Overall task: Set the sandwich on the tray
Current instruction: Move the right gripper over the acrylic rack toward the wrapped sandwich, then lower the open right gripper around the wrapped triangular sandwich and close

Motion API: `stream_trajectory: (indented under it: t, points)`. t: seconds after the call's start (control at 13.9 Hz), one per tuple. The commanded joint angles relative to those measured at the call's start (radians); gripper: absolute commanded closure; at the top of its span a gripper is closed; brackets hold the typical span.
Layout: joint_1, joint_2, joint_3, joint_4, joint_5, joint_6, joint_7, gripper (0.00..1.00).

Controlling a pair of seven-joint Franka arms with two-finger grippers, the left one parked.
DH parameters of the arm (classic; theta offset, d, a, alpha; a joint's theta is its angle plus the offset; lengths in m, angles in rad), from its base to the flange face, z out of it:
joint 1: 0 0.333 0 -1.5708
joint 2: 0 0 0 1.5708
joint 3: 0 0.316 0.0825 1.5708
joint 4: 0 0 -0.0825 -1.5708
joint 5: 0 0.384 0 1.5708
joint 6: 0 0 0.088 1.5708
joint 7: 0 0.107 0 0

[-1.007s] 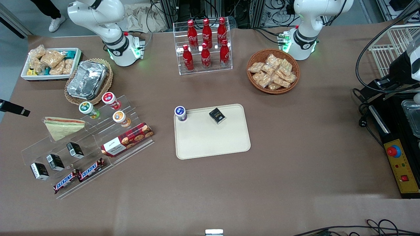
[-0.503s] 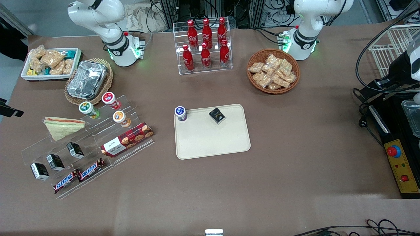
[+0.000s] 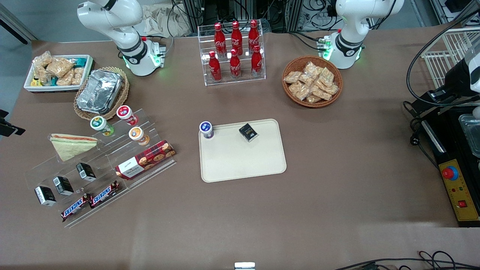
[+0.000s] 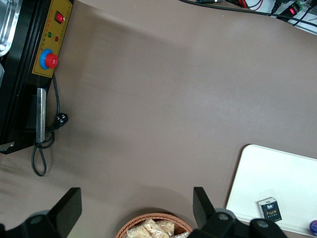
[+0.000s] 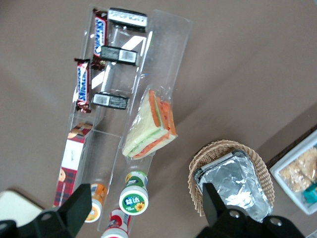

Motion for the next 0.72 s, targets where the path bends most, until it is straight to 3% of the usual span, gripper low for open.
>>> stream_trajectory:
  t: [0.0,0.65]
  points:
    - [0.005,-0.019,-0.001,-0.028,-0.021,0.003,0.068,0.01]
    - [-0.006,-0.117,-0.006,-0.350,-0.015,0.311,0.189,0.01]
